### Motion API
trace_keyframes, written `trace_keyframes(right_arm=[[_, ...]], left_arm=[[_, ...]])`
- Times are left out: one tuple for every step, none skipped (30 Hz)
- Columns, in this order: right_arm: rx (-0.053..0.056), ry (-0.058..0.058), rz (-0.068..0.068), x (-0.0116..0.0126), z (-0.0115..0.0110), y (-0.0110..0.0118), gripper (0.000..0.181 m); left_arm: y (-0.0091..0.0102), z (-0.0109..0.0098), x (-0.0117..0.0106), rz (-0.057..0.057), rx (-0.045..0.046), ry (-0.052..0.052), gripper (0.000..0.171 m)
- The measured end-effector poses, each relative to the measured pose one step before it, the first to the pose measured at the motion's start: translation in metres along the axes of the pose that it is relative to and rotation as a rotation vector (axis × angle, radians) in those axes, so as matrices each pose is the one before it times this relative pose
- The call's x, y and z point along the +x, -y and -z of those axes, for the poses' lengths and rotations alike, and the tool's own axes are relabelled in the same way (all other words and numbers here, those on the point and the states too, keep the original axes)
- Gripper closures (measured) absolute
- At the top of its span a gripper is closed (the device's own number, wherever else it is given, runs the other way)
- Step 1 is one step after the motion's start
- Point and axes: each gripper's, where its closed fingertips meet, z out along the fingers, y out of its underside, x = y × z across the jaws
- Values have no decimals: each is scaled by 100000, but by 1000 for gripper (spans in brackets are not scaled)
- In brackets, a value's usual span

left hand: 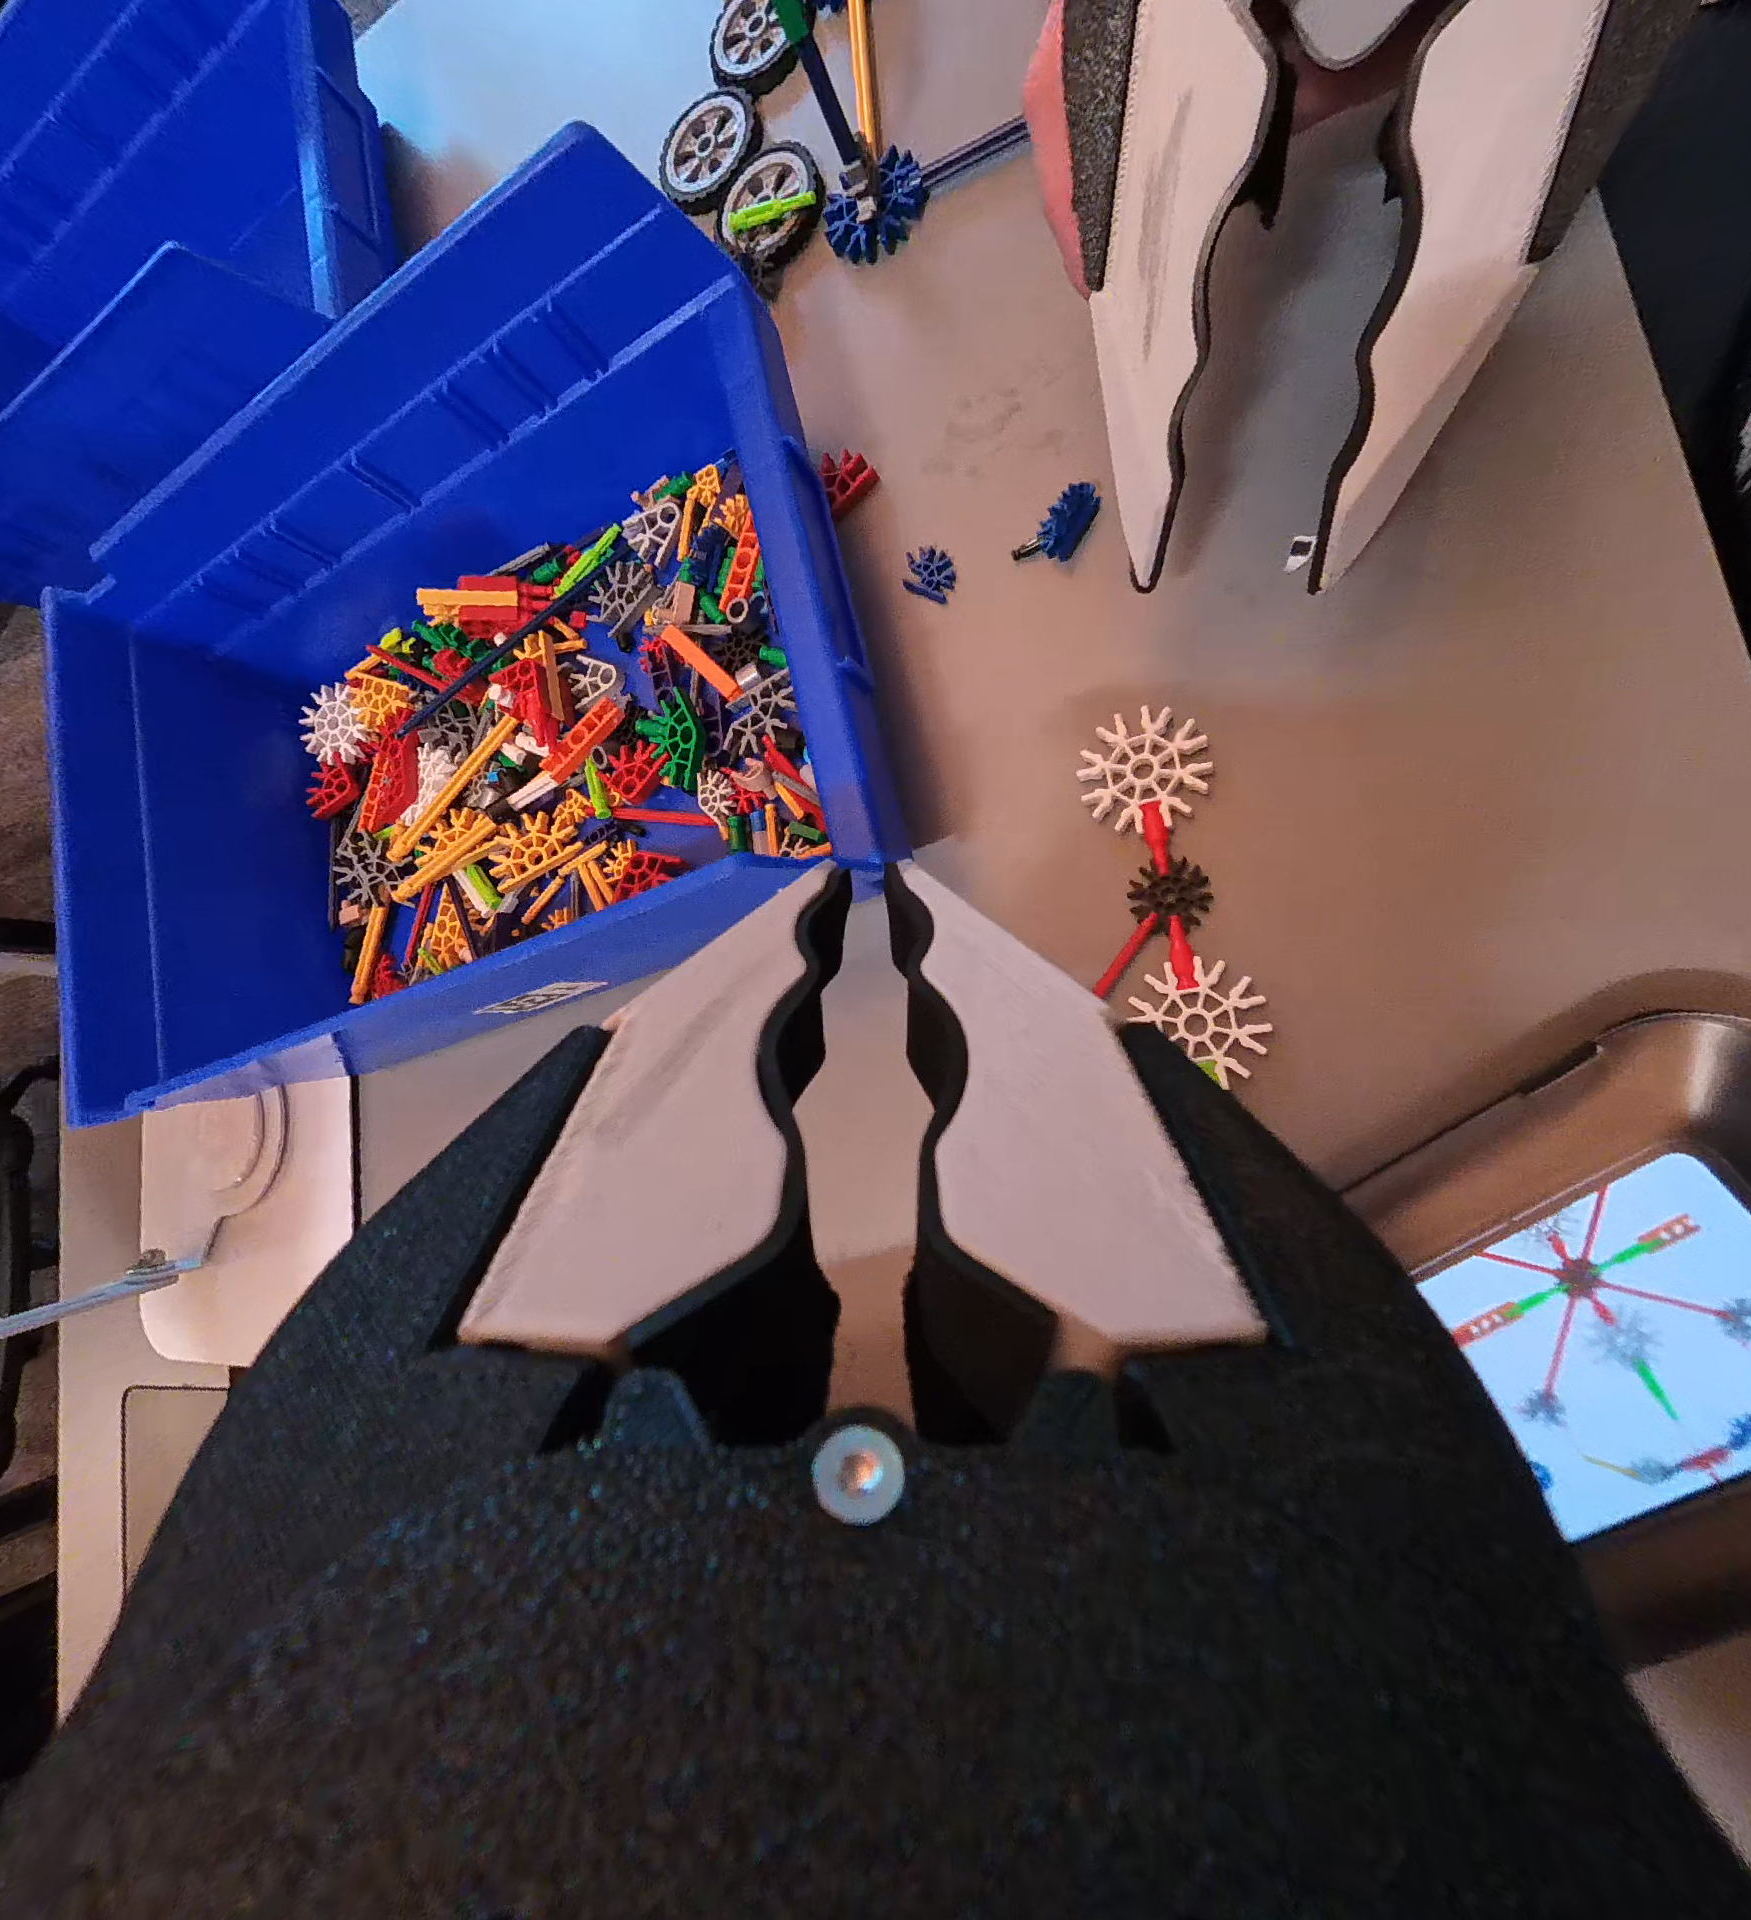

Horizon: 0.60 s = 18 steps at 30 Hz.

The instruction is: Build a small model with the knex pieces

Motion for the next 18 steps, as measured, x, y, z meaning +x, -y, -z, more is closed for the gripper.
trace_keyframes(right_arm=[[-8, 103, -217, -16, 6, -78, 145], [-64, -100, -61, 15, 14, -89, 145], [18, -240, -42, 38, 22, -63, 145], [19, 51, -180, -12, 22, -63, 145], [-42, 93, -126, -18, 27, -58, 145], [-41, -209, 69, 25, 26, -54, 145], [75, -214, 48, 18, 35, -26, 145], [153, -41, -144, 3, 34, -9, 145], [165, -129, -164, 17, 17, -5, 145], [238, -326, 1, 40, 27, 7, 145], [245, -185, 13, 5, 11, -3, 145], [282, -74, -101, -14, 8, -11, 145], [516, -184, -76, -11, -10, 26, 145], [485, -82, -71, -32, -18, -9, 145], [264, -244, -41, -6, -25, -46, 145], [497, -672, 198, 41, -18, -30, 145], [475, -376, 57, -1, -34, -59, 145], [361, -116, -166, -22, -32, -73, 145]], left_arm=[[26, -54, -25, -131, -132, -69, 165], [41, -41, -32, -62, -23, -85, 165], [43, -25, -51, -90, 45, 44, 165], [87, -10, -37, -54, 177, -2, 165], [68, -11, -17, -3, 159, -135, 165], [41, -20, -6, -156, -56, -36, 165], [9, -24, -12, -260, -205, 16, 165], [48, -17, -10, -146, -17, -89, 165], [55, -17, 5, -84, 83, -151, 165], [37, -5, -26, -213, -79, 67, 165], [42, 13, -42, -206, -38, 86, 165], [71, 11, -46, -96, 157, -12, 165], [91, 18, -87, -117, 167, 193, 165], [62, 12, -103, -157, 18, 169, 165], [66, -1, -123, -211, -10, 186, 164], [61, -4, -189, -230, -133, 278, 164], [13, -36, -297, -101, -574, 637, 164], [-14, -62, -432, 27, -1017, 939, 163]])
